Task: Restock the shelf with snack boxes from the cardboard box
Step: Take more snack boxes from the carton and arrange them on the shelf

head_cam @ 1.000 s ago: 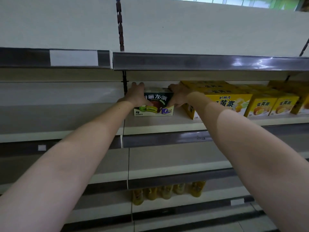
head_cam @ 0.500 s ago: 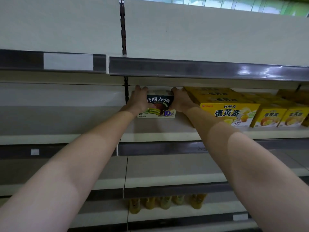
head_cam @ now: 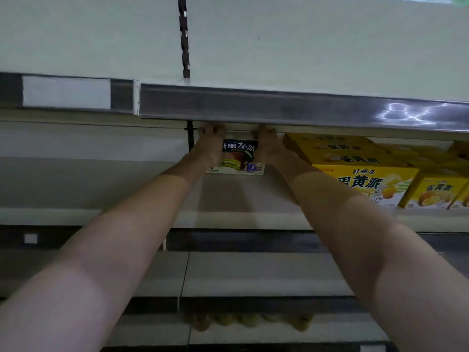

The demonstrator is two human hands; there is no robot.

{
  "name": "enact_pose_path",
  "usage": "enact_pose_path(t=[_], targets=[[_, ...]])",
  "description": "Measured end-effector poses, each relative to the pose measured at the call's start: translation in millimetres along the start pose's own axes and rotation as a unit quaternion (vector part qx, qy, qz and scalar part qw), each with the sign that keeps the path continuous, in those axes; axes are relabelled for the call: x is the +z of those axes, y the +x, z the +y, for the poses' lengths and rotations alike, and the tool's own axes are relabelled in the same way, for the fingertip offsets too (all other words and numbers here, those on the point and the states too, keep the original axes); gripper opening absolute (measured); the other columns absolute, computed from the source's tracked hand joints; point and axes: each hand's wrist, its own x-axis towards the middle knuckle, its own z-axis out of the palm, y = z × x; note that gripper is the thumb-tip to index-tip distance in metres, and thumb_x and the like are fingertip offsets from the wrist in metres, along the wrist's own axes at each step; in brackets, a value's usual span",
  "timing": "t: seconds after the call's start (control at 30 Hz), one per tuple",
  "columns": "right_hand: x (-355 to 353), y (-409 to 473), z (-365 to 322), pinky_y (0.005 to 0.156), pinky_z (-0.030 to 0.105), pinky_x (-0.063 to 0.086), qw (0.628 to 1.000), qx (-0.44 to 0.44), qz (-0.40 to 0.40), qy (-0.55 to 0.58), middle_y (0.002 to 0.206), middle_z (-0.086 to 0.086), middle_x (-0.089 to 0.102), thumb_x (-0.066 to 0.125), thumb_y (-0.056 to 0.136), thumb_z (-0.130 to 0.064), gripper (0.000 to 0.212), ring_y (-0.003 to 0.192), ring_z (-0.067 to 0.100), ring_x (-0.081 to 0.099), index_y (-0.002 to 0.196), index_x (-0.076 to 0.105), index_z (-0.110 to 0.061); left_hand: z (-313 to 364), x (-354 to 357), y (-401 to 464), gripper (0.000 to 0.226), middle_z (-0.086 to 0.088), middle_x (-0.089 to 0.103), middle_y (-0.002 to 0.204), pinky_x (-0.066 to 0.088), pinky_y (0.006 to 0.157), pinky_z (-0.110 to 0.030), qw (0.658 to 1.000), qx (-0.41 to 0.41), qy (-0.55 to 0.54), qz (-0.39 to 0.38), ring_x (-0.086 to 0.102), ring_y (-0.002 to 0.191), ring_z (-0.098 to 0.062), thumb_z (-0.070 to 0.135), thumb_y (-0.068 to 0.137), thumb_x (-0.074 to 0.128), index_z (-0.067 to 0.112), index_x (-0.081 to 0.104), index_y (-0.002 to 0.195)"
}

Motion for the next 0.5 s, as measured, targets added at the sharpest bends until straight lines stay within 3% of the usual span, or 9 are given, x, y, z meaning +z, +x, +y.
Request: enact_pose_path(t=[0.13,0.27,0.5], targets=[[-2.7,-7.3,-6.2,0.107,0.040,0.039,1.000,0.019,0.005,-0.010,0.150,0.029,0.025,0.069,0.089,-0.018,0.086,0.134,0.041,0.039,0.153,0.014,-0.002,-1.3,-1.5,-6.4,0.097,-0.019,0.020,0.156,0.029,0.113,-0.048,0.999,-0.007,-0.041,0.007,0.020,0.142,-0.042,0.047,0.080,0.077,0.011,0.025,0.153],[-2.8,-30.0,-10.9,0.109,0.046,0.034,0.997,0.024,0.043,-0.051,0.146,0.028,0.027,0.067,0.089,-0.018,0.076,0.132,0.046,0.035,0.148,0.022,-0.002,-4.7,-9.9,-17.7,0.094,-0.020,0.020,0.157,0.035,0.111,-0.054,0.999,-0.008,-0.006,0.033,0.022,0.142,-0.043,0.034,0.081,0.077,0.014,0.022,0.155],[-0.9,-78.0,-17.2,0.099,0.052,0.039,0.991,0.023,0.114,-0.060,0.143,0.025,0.033,0.065,0.087,-0.018,0.065,0.131,0.045,0.033,0.141,0.032,-0.005,1.0,-15.5,-60.0,0.071,-0.022,0.032,0.149,0.044,0.097,-0.051,0.992,-0.004,0.042,0.119,0.038,0.131,-0.041,0.017,0.087,0.067,0.008,0.031,0.147]])
